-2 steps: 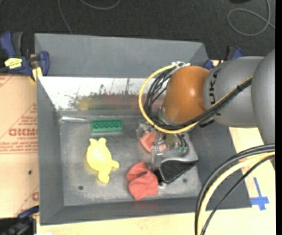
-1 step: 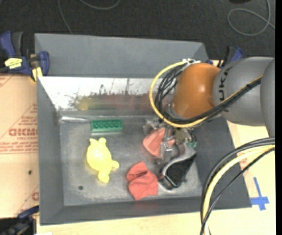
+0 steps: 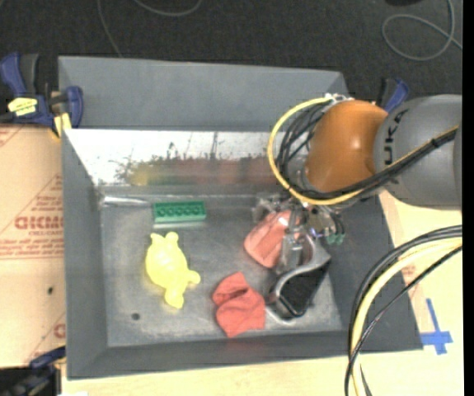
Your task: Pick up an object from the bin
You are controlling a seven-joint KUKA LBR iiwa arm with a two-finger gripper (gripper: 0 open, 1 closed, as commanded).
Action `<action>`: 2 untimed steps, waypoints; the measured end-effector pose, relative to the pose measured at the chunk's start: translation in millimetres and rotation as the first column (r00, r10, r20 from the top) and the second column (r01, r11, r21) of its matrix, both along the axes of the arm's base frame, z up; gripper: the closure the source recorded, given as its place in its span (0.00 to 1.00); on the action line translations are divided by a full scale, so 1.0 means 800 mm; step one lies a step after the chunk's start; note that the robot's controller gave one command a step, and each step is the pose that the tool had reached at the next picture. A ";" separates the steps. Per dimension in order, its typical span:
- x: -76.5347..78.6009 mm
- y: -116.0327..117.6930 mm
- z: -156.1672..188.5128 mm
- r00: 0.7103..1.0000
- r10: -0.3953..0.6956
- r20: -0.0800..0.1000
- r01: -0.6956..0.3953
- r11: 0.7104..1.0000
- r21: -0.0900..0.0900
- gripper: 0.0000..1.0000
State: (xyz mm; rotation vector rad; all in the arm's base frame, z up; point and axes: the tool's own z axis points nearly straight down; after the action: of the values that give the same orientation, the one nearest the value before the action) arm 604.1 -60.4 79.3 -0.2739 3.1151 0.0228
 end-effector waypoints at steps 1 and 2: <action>0.004 0.001 -0.008 0.943 -0.333 0.001 0.333 0.943 0.006 1.00; 0.004 0.001 -0.008 0.943 -0.333 0.001 0.333 0.943 0.006 1.00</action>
Offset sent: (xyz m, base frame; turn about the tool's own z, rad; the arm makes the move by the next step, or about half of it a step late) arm 0.0000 0.0000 0.0000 0.0000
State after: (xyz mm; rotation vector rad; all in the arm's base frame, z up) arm 607.4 -59.5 73.2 0.2558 3.1116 0.0269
